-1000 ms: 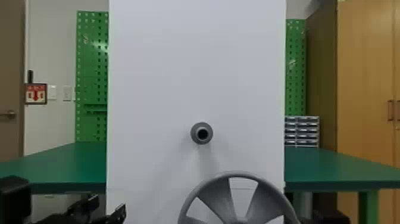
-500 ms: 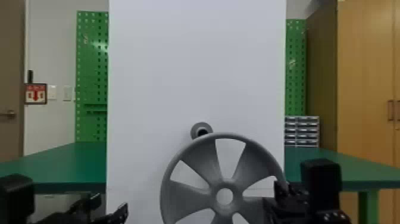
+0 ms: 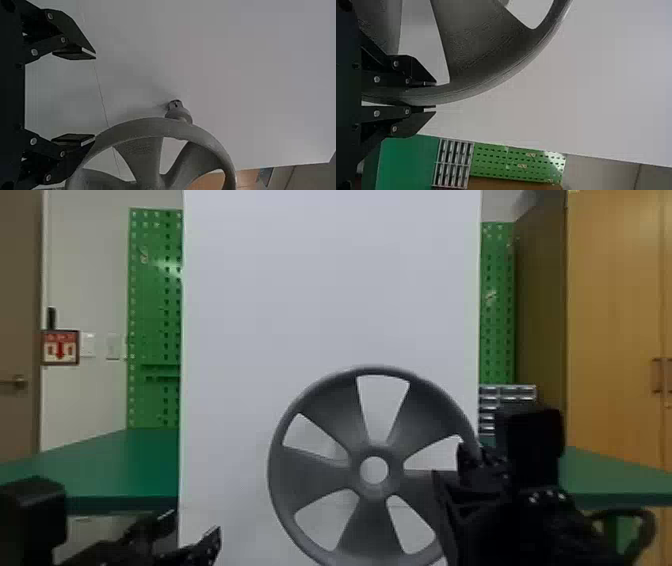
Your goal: Hold the wheel and insert it
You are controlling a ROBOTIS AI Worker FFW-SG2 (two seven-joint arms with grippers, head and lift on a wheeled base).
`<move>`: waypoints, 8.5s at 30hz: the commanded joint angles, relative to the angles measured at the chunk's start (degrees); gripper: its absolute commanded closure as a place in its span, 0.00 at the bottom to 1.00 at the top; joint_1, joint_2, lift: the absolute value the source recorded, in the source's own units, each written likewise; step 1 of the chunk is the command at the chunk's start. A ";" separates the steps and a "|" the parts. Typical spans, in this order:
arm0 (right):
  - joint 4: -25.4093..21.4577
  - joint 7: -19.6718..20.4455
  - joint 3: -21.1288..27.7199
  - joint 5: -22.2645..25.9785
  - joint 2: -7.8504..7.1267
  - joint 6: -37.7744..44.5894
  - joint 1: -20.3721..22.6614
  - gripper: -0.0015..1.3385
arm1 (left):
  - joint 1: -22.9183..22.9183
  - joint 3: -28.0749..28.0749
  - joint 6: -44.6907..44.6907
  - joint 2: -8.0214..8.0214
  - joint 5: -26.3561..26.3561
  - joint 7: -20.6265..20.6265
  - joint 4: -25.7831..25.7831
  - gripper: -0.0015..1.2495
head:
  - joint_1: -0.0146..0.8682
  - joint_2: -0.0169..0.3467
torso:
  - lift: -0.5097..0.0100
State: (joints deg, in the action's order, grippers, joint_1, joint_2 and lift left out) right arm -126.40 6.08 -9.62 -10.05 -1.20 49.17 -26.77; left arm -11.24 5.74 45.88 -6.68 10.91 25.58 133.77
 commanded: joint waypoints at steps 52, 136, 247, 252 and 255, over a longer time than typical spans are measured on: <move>13.11 8.42 -4.17 7.68 0.49 -4.00 -12.69 0.95 | -1.33 -2.66 0.09 -0.09 -1.94 -0.70 -0.26 0.41 | 0.02 0.05 | 0.02; 15.48 12.03 -4.79 7.76 0.67 -3.12 -15.59 0.95 | -1.76 -3.36 0.09 -0.09 -2.82 -0.70 -0.26 0.41 | 0.02 0.05 | 0.02; 32.79 10.27 -4.00 9.52 0.76 -12.08 -22.71 0.95 | -3.26 -5.47 0.09 -0.09 -4.23 -0.70 -0.97 0.41 | 0.02 0.05 | 0.02; 33.67 10.27 -4.00 9.43 0.58 -12.87 -23.07 0.95 | -3.35 -5.65 0.09 -0.09 -4.40 -0.70 -0.97 0.41 | 0.02 0.05 | 0.02; 34.29 10.27 -4.00 9.43 0.58 -13.22 -23.33 0.95 | -3.35 -5.74 0.09 -0.09 -4.49 -0.70 -0.97 0.41 | 0.02 0.05 | 0.02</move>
State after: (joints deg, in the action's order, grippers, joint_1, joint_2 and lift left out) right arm -92.79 16.34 -13.64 -0.58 -0.59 36.36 -49.81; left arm -14.58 0.11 45.97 -6.77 6.55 24.87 132.80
